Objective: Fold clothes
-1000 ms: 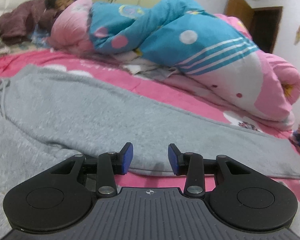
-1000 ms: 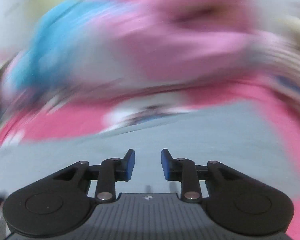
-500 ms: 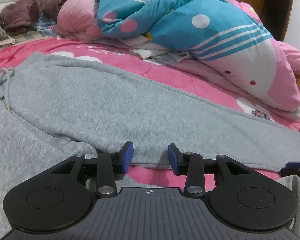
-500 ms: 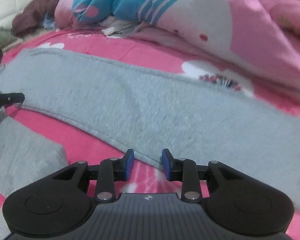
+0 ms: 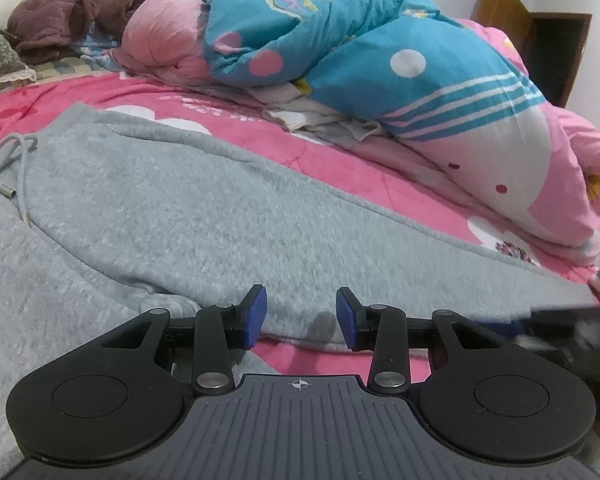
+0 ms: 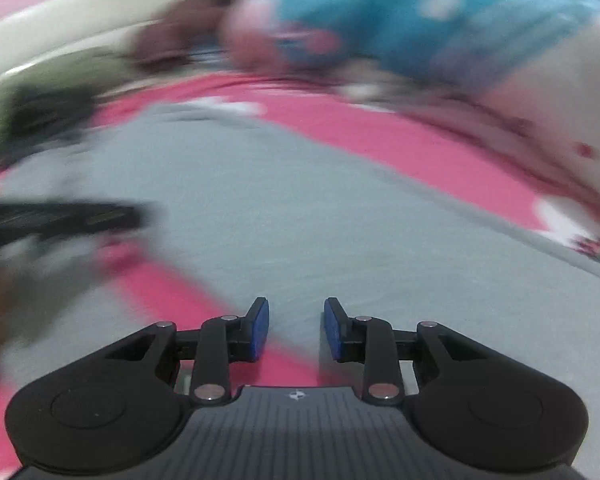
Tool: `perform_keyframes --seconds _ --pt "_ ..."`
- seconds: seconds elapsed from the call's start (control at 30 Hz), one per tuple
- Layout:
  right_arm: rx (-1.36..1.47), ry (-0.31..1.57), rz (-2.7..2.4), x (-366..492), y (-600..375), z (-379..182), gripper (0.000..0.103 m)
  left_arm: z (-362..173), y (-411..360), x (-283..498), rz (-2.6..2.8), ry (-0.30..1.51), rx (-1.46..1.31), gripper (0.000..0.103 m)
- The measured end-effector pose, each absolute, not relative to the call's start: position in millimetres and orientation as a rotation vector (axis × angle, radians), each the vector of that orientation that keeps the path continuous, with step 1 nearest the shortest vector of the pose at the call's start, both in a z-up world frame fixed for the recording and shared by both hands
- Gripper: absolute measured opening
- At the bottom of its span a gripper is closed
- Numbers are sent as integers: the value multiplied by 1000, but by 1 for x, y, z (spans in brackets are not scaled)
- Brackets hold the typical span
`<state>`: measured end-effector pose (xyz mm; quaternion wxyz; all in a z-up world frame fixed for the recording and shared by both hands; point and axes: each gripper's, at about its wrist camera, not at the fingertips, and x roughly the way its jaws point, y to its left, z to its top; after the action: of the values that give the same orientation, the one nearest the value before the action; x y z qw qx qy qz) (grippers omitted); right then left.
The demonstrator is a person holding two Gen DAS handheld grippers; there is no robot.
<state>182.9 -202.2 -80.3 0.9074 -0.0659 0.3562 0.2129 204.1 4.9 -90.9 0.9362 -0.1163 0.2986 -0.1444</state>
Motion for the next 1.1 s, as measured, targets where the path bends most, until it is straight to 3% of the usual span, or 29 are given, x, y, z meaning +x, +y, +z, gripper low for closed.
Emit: perform_keyframes --seconds 0.1,0.33,0.6,0.73,0.87,1.1 --pt "-199 699 522 175 -198 -66 31 -92 3 204 -290 609 -228 38" --pt "23 734 285 248 -224 -78 30 -87 15 203 -280 591 -229 38" --pt "-299 664 690 181 -149 -65 29 -84 34 212 -190 610 -277 38" --pt "-138 639 548 220 -167 -55 29 -84 45 212 -166 621 -313 38" --pt "-75 716 428 254 -166 -80 29 -85 57 216 -158 638 -376 38" --pt "-60 728 596 214 -158 -74 29 -85 67 218 -154 654 -449 38"
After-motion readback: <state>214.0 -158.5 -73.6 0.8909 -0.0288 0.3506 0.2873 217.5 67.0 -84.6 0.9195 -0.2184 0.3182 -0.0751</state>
